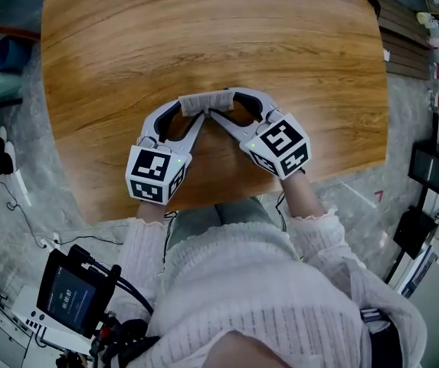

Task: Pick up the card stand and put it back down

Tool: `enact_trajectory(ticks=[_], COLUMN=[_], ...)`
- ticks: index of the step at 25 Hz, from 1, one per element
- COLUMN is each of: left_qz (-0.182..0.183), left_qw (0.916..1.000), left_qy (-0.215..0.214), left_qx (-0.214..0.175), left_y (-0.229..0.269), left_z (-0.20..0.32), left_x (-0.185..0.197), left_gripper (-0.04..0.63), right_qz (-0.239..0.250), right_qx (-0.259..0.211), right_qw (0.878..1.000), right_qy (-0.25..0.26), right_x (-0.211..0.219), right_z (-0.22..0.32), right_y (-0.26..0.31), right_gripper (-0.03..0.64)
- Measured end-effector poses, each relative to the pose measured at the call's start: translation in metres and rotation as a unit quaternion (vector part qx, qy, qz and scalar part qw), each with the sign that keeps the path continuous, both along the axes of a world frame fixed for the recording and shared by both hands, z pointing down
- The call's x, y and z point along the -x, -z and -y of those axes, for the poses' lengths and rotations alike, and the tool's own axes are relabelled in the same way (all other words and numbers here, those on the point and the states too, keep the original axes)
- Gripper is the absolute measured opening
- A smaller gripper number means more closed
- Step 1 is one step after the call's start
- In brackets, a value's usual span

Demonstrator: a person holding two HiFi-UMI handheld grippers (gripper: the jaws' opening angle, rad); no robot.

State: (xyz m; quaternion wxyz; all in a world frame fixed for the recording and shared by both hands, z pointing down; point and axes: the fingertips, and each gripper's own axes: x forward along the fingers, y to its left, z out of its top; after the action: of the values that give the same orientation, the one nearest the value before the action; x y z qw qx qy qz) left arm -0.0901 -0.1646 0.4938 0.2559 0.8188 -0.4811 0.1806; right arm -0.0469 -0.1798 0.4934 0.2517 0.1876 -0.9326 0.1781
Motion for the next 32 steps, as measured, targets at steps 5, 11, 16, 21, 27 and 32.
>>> enact_trajectory(ticks=[5,11,16,21,27,32], left_qz=[0.003,0.005,0.013,0.018,0.016,0.004], left_qw=[1.0,0.9994,0.9972,0.9943,0.9893,0.9877], left_qy=[-0.002,-0.007,-0.01,-0.011,-0.012,-0.006], left_qx=[-0.002,-0.034,-0.072,-0.105,-0.145,-0.156], left_y=[0.003,0.035,0.081,0.121,0.147,0.156], left_z=[0.002,0.004,-0.002,-0.024,-0.026,-0.024], left_x=[-0.001,0.004,0.002,-0.003,-0.007,-0.007], left_gripper=[0.192,0.192,0.192,0.192,0.192,0.192], right_qz=[0.001,0.023,0.046,0.055,0.065,0.067], right_qx=[-0.005,-0.022,-0.06,-0.101,-0.138,-0.155], right_qw=[1.0,0.999,0.997,0.993,0.988,0.986], right_qy=[0.004,-0.01,-0.018,-0.015,-0.018,-0.015], right_x=[-0.001,0.003,0.0,-0.006,-0.01,-0.01], right_z=[0.001,0.003,-0.003,-0.026,-0.028,-0.026], right_y=[0.003,0.034,0.08,0.12,0.147,0.157], right_gripper=[0.198,0.195,0.192,0.19,0.19,0.189])
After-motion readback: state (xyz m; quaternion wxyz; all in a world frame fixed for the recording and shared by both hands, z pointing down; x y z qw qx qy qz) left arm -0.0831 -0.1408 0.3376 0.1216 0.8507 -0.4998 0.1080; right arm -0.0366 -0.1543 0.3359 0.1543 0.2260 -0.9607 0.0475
